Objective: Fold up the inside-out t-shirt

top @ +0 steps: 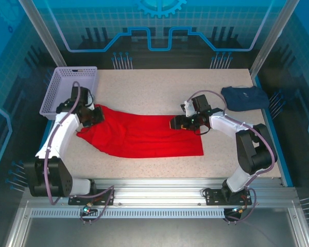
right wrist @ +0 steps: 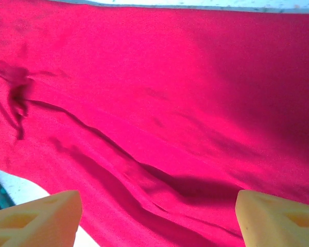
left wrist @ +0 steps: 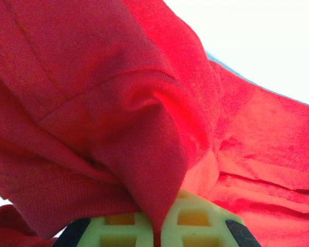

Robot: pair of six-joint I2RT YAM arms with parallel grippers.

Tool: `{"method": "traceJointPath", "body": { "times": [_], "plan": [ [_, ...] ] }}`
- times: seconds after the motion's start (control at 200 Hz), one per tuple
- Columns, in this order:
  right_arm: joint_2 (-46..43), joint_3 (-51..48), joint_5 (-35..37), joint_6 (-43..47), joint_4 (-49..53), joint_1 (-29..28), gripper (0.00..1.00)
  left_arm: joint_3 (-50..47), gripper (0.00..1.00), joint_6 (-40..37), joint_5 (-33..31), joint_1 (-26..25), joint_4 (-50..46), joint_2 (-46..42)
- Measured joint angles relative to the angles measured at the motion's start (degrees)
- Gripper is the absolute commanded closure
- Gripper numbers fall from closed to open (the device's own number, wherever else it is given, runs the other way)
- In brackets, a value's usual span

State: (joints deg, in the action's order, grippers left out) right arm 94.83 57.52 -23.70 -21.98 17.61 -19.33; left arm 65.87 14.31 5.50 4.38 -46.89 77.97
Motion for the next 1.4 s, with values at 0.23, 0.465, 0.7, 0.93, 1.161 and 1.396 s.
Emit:
{"method": "traceJointPath", "body": {
  "times": [0.23,0.465,0.7,0.93,1.161,1.396],
  "plan": [
    [0.26,1.01,2.82,-0.02,1.25,-0.04,0.23,6.05,1.0,-6.54,-8.63,1.14,-6.32,3.21],
    [2.73,3.82,4.55,0.0,1.51,-0.63,0.25,13.97,1.0,-10.91,-17.77,1.2,-9.9,8.96],
    [5.42,5.46,4.66,0.22,1.84,-2.16,0.29,18.21,1.0,-12.96,-22.43,1.2,-11.54,14.1],
    [9.2,7.02,2.25,0.2,1.2,-5.57,0.33,18.82,1.0,-12.96,-22.12,1.2,-11.61,14.69],
    [10.86,7.41,2.34,0.72,1.44,-5.75,0.35,18.82,1.0,-12.96,-21.05,1.2,-11.52,14.67],
    [11.74,7.32,2.25,1.29,1.44,-5.14,0.36,18.82,1.0,-12.96,-20.26,1.2,-11.52,14.64]
  ]
}}
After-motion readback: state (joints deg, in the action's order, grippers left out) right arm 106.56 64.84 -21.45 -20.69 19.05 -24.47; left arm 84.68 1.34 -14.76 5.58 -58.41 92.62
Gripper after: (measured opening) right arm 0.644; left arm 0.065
